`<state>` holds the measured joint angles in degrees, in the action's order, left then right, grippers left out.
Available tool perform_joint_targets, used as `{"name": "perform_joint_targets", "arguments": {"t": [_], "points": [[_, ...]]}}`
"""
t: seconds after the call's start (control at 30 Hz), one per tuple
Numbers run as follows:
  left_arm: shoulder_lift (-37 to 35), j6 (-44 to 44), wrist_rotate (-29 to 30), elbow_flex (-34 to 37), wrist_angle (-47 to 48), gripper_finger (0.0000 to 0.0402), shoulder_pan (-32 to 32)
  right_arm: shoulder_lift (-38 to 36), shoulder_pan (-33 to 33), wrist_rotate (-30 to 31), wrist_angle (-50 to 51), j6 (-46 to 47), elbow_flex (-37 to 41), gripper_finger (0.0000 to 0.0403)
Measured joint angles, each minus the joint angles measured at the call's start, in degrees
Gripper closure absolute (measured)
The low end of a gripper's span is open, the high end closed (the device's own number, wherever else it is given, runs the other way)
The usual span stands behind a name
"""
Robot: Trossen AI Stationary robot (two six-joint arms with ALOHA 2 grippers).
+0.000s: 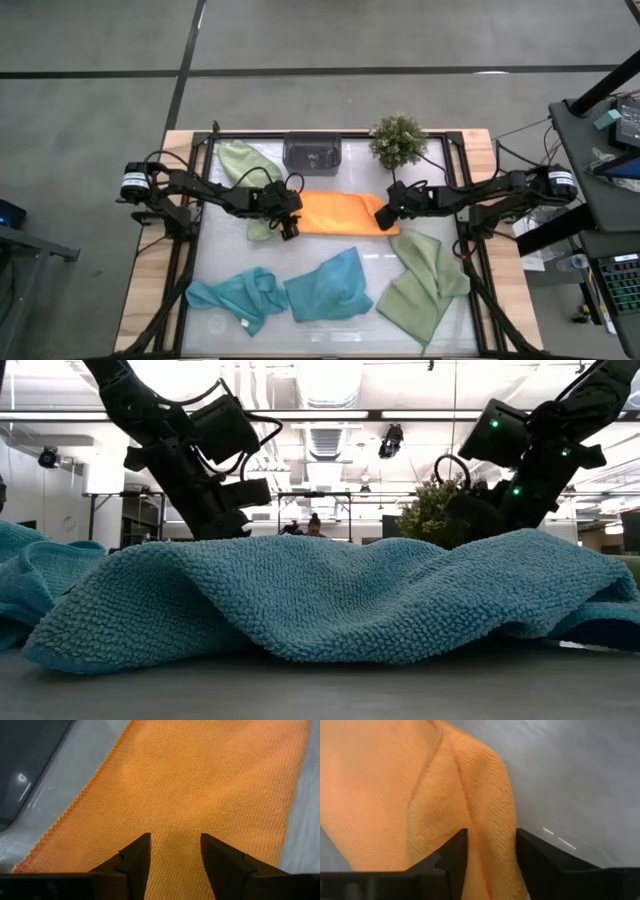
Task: Fold microfiber towels
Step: Fold the orange microfiber towel
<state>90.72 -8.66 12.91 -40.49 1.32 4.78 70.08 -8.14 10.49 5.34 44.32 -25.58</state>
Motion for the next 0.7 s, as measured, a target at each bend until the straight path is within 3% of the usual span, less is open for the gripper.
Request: {"name": "perform_joint_targets", "arguments": {"t": [0.23,0.7], "points": [[0.0,0.0,0.0,0.0,0.0,0.0244,0.0,-0.3,0.0,0.0,0.2,-0.9,0.0,0.0339],[0.0,0.0,1.1,0.0,0.0,0.0244,0.0,-6.1,4.3,3.3,1.8,-2.4,0.0,0.0394]]}}
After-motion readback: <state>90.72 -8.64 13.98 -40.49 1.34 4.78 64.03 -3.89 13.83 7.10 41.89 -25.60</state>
